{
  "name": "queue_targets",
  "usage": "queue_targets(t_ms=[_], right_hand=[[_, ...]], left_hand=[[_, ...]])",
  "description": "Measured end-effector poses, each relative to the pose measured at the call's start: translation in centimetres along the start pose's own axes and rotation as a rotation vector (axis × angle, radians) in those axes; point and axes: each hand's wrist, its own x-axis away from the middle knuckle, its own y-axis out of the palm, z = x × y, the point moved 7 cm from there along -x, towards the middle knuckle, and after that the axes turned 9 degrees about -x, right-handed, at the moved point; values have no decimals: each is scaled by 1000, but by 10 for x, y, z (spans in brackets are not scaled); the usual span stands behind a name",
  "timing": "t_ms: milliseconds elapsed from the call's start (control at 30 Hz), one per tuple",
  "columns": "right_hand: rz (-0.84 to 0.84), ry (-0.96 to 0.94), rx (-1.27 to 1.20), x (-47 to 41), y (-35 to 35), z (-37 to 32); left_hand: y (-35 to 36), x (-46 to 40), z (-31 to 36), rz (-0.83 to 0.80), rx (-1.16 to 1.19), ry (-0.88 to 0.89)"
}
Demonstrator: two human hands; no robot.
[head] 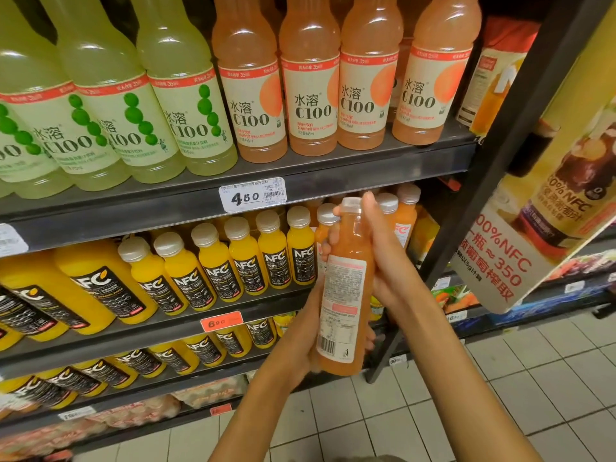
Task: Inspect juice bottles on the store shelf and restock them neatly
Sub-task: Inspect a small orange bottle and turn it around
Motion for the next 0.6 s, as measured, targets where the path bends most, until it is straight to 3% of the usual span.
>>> queue_targets(t_ms=[67,233,367,467,533,600], right_hand=[[61,-69,179,2,-1,-9],[177,-46,240,4,-7,-12],[98,28,38,2,-4,-12],[4,93,-206,1,5,-9],[-40,111,-271,0,10,-8],[-2,93,-192,1,6,-11]], left_hand=[[-20,1,8,241,-150,-13],[-17,18,23,239,-384,17],[5,32,18,-46,-1,55],[28,38,14,-233,152,-12],[36,37,12,-229,156,-36],[32,35,17,-81,49,-1]])
